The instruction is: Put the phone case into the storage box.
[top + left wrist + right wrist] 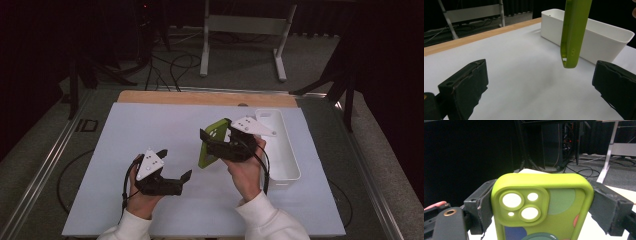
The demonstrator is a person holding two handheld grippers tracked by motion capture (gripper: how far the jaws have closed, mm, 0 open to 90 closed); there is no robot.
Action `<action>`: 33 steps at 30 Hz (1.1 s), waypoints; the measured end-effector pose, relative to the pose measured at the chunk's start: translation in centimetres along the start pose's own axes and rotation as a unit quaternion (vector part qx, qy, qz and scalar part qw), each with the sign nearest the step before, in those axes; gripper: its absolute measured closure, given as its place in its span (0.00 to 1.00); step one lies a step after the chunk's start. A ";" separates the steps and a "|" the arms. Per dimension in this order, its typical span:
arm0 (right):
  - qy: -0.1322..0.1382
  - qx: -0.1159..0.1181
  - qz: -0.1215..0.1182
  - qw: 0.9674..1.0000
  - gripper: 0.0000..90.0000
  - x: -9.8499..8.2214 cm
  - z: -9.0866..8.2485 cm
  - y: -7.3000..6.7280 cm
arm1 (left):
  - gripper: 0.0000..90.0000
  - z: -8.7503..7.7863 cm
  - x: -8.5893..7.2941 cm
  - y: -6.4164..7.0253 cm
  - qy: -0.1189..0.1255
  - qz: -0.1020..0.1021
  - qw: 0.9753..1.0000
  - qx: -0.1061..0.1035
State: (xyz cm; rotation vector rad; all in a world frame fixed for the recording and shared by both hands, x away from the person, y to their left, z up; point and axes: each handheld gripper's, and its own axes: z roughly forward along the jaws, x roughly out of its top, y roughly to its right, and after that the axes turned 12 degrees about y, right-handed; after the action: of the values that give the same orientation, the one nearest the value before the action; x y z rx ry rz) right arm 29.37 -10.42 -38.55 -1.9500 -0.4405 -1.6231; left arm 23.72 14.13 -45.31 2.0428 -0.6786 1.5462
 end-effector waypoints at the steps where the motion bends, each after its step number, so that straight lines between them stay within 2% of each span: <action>1: 0.000 0.000 0.000 1.000 0.17 0.0 0.0 0.1 | 0.01 0.0 0.0 0.0 0.000 0.000 1.000 0.000; 17: 0.000 -0.017 -0.007 1.000 0.17 1.0 0.2 1.2 | 0.01 -0.2 0.2 -0.1 0.002 0.003 1.000 -0.003; 33: -0.014 -0.040 -0.016 0.999 0.18 1.9 0.8 2.8 | 0.01 -0.2 0.2 -0.1 0.003 0.003 1.000 -0.005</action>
State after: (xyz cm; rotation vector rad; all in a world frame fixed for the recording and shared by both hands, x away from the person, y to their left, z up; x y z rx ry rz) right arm 31.98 -12.34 -37.41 -2.0359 -0.4262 -1.6577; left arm 23.65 14.30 -45.07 2.0304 -0.6891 1.5474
